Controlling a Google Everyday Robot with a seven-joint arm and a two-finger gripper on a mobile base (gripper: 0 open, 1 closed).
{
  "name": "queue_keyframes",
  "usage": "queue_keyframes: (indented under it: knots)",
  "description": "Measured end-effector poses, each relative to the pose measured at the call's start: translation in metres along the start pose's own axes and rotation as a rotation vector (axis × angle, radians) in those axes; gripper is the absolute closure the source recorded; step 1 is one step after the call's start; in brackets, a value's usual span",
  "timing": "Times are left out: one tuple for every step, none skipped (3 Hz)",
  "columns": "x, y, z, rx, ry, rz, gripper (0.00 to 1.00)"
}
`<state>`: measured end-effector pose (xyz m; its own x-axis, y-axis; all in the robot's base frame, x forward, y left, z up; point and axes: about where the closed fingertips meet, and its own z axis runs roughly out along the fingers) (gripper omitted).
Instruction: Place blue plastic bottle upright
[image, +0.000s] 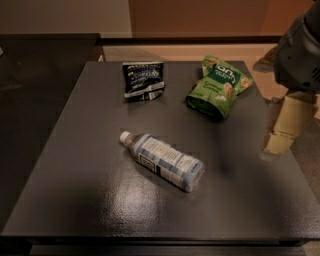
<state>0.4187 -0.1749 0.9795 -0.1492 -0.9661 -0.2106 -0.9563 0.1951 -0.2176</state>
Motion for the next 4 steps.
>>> queue_keyframes:
  knots:
    - [-0.032, 0.013, 0.012, -0.028, 0.02, -0.034, 0.0]
    - [-0.065, 0.02, 0.036, -0.042, 0.067, -0.051, 0.0]
    - [-0.094, 0.02, 0.072, -0.064, 0.126, -0.028, 0.0]
    - [-0.115, 0.022, 0.1, -0.094, 0.152, 0.053, 0.0]
